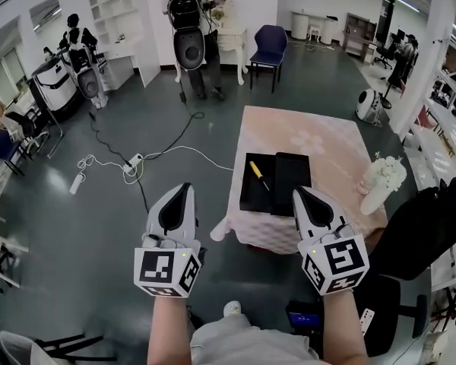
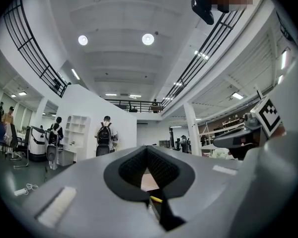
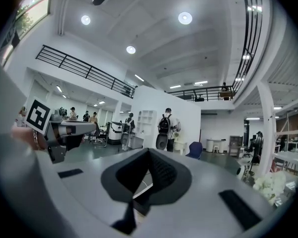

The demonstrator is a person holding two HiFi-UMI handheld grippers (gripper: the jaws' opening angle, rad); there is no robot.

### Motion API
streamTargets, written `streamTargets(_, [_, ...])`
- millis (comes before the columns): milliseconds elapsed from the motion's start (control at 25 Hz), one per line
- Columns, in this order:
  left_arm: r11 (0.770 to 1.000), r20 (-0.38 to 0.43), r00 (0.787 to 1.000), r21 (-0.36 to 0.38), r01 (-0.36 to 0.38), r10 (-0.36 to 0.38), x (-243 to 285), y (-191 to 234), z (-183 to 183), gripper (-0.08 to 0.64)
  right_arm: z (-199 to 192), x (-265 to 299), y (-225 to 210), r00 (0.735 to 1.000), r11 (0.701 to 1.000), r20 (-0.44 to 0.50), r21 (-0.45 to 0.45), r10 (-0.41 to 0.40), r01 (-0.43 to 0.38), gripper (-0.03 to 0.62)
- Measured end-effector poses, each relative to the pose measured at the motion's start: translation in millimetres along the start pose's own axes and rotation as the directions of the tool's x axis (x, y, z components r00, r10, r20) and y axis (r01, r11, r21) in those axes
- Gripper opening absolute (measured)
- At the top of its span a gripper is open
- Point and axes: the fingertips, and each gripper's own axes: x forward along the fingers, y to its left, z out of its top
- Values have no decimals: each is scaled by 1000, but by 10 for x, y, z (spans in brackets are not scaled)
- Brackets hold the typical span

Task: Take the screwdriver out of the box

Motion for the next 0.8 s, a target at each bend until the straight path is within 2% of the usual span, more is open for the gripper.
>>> streamTargets(280, [1000,-1,1000,-21,20,-20,306,526,-113,5,-29,550,55,999,999,-32,-8,-40,40,6])
streamTargets(520, [997,-39,999,-66,33,-36,454,649,-431,5,-198,776,53,997,999,-70,-6,-43,42,6])
streamTargets(800, [996,-59,998,-91,26,-31,810,839,-600,5,-321,1162,-104,995,999,-93,5,-42,42,6])
